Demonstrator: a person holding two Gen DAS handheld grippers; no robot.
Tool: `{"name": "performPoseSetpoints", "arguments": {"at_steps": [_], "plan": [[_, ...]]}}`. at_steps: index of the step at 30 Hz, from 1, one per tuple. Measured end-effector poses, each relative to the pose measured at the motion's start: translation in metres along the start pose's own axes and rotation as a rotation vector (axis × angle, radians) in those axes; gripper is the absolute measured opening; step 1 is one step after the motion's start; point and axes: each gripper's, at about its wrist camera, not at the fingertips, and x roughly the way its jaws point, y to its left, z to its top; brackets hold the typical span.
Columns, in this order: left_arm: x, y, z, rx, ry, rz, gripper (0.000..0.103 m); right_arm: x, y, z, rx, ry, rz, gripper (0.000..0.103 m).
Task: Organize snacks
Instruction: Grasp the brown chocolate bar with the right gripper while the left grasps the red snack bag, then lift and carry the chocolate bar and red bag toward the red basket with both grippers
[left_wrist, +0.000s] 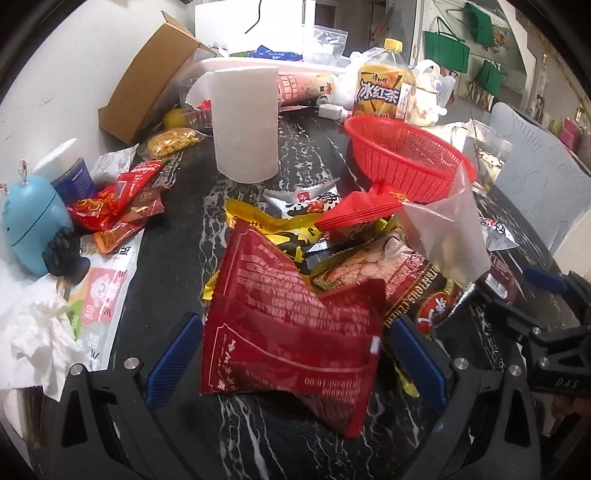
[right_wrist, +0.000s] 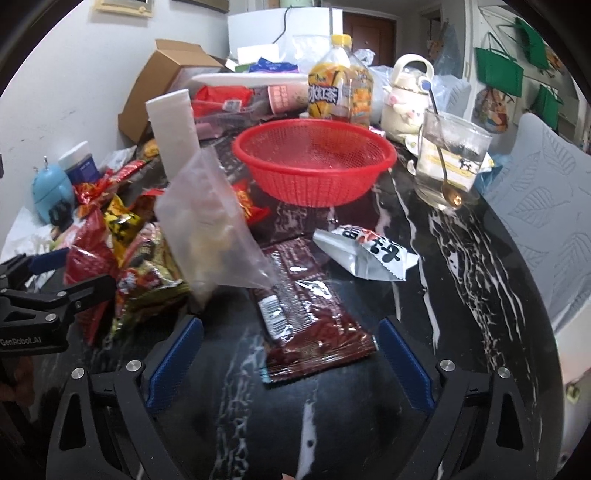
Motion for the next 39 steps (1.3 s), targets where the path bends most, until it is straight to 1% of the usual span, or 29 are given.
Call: {"name": "performPoseSetpoints", "arguments": {"at_steps": [3, 6, 8, 13, 14, 15, 16, 17, 18, 19, 23, 24, 29, 33, 39], "plan": [[0.004, 0.001, 0.000, 0.002, 0.005, -0.002, 0.103, 0.008, -0.003, 0.002, -0.016, 0.020, 0.018, 0.097], [0.007, 0.003, 0.001, -0.002, 0.016, -0.019, 0.103, 0.016, -0.003, 0.005, -0.050, 0.042, 0.000, 0.097], [0.010, 0.005, 0.001, -0.011, 0.032, -0.037, 0.103, 0.023, -0.003, 0.006, -0.067, 0.060, -0.002, 0.097], [0.020, 0.013, 0.001, -0.050, 0.080, -0.089, 0.103, 0.036, -0.004, 0.012, -0.067, 0.093, 0.032, 0.095], [0.020, 0.012, 0.001, -0.049, 0.076, -0.089, 0.103, 0.036, -0.002, 0.012, -0.075, 0.089, 0.025, 0.089], [0.019, 0.011, 0.000, -0.044, 0.069, -0.087, 0.103, 0.036, -0.001, 0.012, -0.081, 0.085, 0.035, 0.080], [0.018, 0.010, -0.001, -0.038, 0.064, -0.087, 0.098, 0.033, 0.001, 0.011, -0.089, 0.082, 0.037, 0.074], [0.015, 0.009, -0.003, -0.031, 0.051, -0.101, 0.094, 0.032, 0.001, 0.011, -0.089, 0.082, 0.037, 0.065], [0.012, 0.008, -0.004, -0.025, 0.041, -0.107, 0.090, 0.031, 0.001, 0.011, -0.089, 0.079, 0.035, 0.053], [0.009, 0.007, -0.005, -0.020, 0.035, -0.103, 0.085, 0.029, 0.001, 0.009, -0.089, 0.081, 0.037, 0.053], [-0.001, 0.000, -0.010, 0.035, 0.020, -0.088, 0.076, 0.022, 0.003, 0.002, -0.096, 0.073, 0.029, 0.051], [-0.002, -0.002, -0.012, 0.046, 0.023, -0.090, 0.071, 0.020, 0.003, 0.000, -0.091, 0.075, 0.029, 0.051], [-0.016, -0.007, -0.024, 0.061, 0.026, -0.109, 0.070, 0.006, 0.005, -0.012, -0.086, 0.087, 0.016, 0.051], [-0.026, -0.012, -0.036, 0.067, 0.039, -0.111, 0.069, -0.004, 0.007, -0.021, -0.082, 0.095, 0.025, 0.051], [-0.039, -0.015, -0.053, 0.048, 0.067, -0.157, 0.069, -0.019, 0.008, -0.037, -0.042, 0.103, 0.045, 0.050]]}}
